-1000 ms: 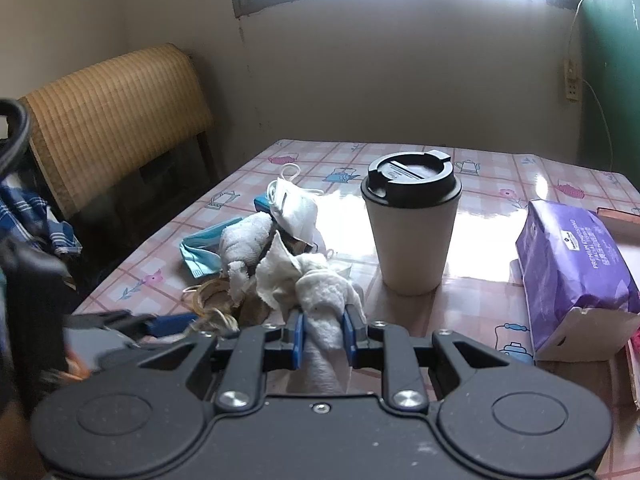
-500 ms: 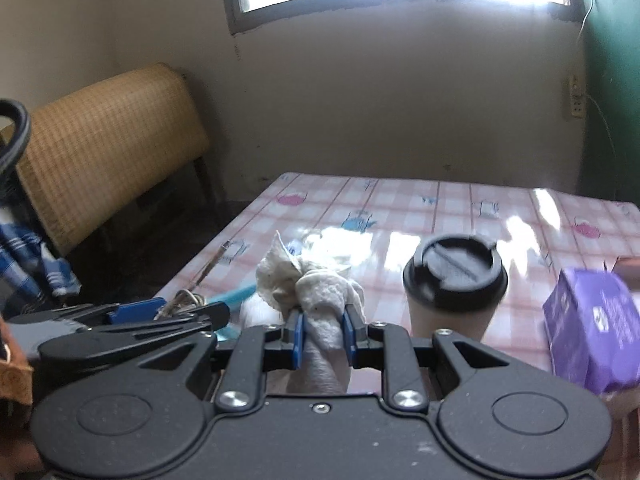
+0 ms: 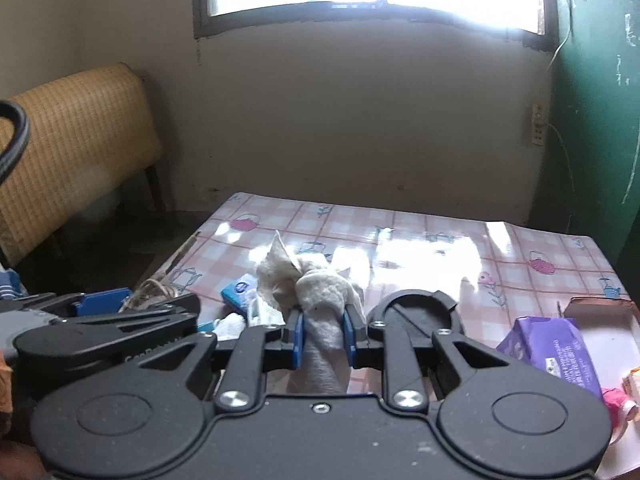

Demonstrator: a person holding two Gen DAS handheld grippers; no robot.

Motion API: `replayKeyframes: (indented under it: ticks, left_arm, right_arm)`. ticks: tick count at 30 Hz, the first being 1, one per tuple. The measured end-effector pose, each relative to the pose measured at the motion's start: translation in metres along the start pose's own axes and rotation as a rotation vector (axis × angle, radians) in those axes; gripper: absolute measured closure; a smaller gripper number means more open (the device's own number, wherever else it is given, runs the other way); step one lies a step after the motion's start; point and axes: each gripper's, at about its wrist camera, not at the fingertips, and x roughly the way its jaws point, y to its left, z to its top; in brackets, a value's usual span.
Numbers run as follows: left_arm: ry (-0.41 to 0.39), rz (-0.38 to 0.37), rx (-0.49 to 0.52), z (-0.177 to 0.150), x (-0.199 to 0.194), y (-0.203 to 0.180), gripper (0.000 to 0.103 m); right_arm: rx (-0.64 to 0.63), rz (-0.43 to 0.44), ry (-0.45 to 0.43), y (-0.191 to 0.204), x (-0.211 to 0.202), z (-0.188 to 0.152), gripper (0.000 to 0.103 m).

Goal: Organize soft objects
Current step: 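Carry the white cloth and the coiled cable toward the white box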

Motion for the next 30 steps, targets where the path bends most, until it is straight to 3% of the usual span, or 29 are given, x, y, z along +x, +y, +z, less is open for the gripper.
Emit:
replayKeyframes:
  ticks: [30]
  left_arm:
    - [0.008,-0.101,0.077,0.003,0.005,-0.057,0.042]
  right_arm:
    - [0.083,-0.102,0.006,-0.063,-0.003,0.000,0.078]
